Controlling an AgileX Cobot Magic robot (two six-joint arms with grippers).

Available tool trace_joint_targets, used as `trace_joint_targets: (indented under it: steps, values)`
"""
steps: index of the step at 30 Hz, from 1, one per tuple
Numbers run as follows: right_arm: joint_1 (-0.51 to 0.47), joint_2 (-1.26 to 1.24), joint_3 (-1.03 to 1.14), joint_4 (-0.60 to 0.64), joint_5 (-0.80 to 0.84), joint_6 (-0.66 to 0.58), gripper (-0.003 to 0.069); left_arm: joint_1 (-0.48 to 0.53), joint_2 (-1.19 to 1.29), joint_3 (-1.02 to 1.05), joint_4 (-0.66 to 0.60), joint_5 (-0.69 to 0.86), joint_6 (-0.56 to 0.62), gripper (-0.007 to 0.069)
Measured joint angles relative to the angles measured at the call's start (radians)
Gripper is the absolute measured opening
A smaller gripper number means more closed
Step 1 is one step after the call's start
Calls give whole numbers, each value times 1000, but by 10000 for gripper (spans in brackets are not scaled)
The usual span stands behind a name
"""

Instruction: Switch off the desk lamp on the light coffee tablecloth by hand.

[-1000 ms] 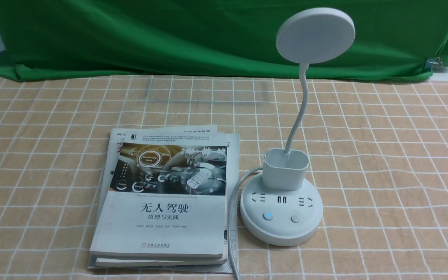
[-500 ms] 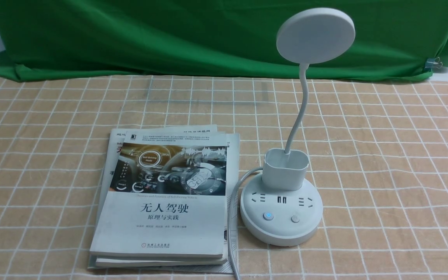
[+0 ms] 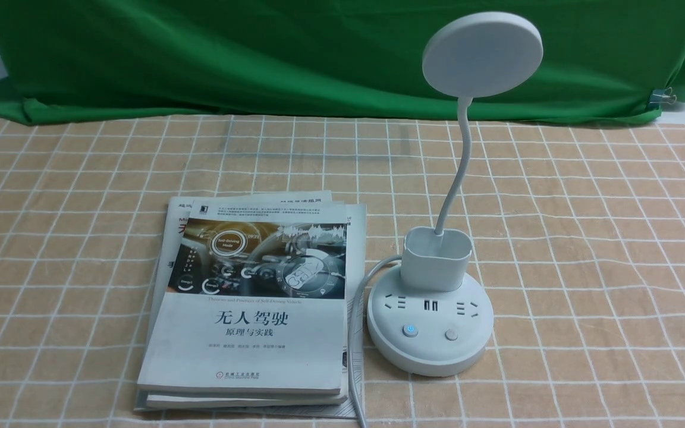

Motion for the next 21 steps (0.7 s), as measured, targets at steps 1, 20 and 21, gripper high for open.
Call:
trace_joint_targets:
  steps: [1, 20, 21]
  values:
    - [0, 0, 0, 0, 0, 0, 125, 0, 0, 0, 0, 0, 0, 4]
    - [0, 0, 0, 0, 0, 0, 176, 0, 0, 0, 0, 0, 0, 4]
    - [0, 0, 0, 0, 0, 0, 179, 0, 0, 0, 0, 0, 0, 4]
